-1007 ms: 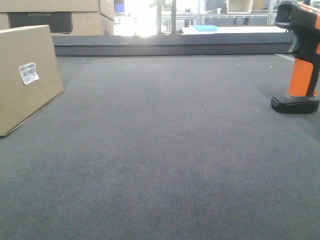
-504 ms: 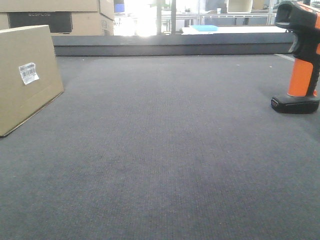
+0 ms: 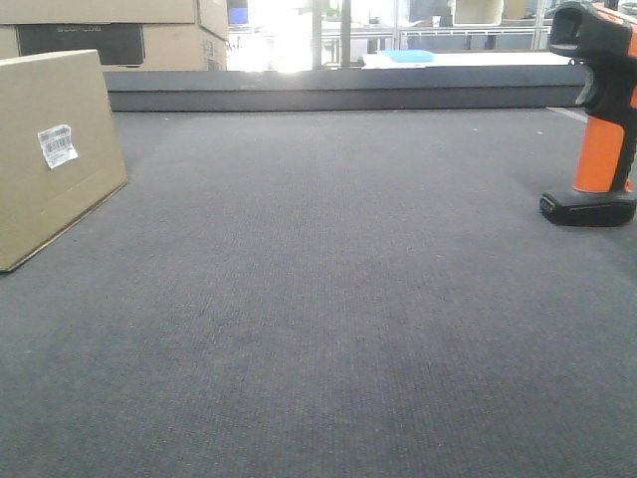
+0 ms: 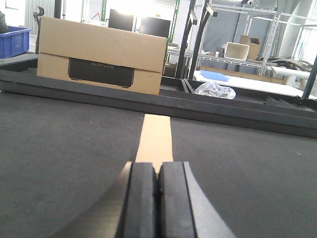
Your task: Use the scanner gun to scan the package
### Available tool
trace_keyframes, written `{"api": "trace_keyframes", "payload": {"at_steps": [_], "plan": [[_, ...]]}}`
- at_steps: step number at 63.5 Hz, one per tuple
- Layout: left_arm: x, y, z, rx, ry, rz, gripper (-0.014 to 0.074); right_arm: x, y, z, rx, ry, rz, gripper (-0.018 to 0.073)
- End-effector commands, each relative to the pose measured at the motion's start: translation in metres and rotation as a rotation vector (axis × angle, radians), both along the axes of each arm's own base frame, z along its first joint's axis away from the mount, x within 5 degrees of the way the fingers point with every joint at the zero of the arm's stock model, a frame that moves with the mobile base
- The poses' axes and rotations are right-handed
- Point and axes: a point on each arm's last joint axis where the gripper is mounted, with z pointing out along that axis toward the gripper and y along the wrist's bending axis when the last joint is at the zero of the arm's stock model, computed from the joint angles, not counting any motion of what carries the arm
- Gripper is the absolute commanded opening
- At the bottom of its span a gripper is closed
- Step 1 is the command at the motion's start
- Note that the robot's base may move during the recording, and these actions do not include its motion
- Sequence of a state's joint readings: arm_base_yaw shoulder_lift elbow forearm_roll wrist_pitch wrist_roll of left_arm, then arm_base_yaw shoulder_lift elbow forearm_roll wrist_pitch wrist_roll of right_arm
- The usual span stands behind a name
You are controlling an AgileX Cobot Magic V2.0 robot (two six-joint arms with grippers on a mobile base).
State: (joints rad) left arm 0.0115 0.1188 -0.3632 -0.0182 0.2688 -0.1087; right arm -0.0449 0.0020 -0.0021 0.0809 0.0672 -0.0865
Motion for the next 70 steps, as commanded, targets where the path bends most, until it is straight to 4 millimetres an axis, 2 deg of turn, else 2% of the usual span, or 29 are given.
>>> {"api": "trace_keyframes", "payload": {"at_steps": [1,41,48,54,70], "plan": [[-0.001,0.000,0.001,-0.012,-0.013,0.004,-0.0111,0.000,0.000,0.000,0.005,-0.008,-0.007,-0.0168],[0.000,0.000,-0.001,-0.010,-0.015,0.005,-0.0111,0.000,0.000,0.000,0.005,-0.008,-0.007,-0.0168],[0.001,0.002,-0.015,0.075,-0.082,0.027,-0.0111,0.000,0.000,0.000,0.005,-0.008,-0.007,-0.0168],[-0.002,0.001,-0.039,0.068,-0.096,0.025,-0.0111,0.000,0.000,0.000,0.005,-0.008,-0.007,-0.0168],[0.008,-0.002,-0.079,0.127,0.022,-0.032,-0.0111,0.000,0.000,0.000,0.005,-0.008,-0.007,-0.0168]]}}
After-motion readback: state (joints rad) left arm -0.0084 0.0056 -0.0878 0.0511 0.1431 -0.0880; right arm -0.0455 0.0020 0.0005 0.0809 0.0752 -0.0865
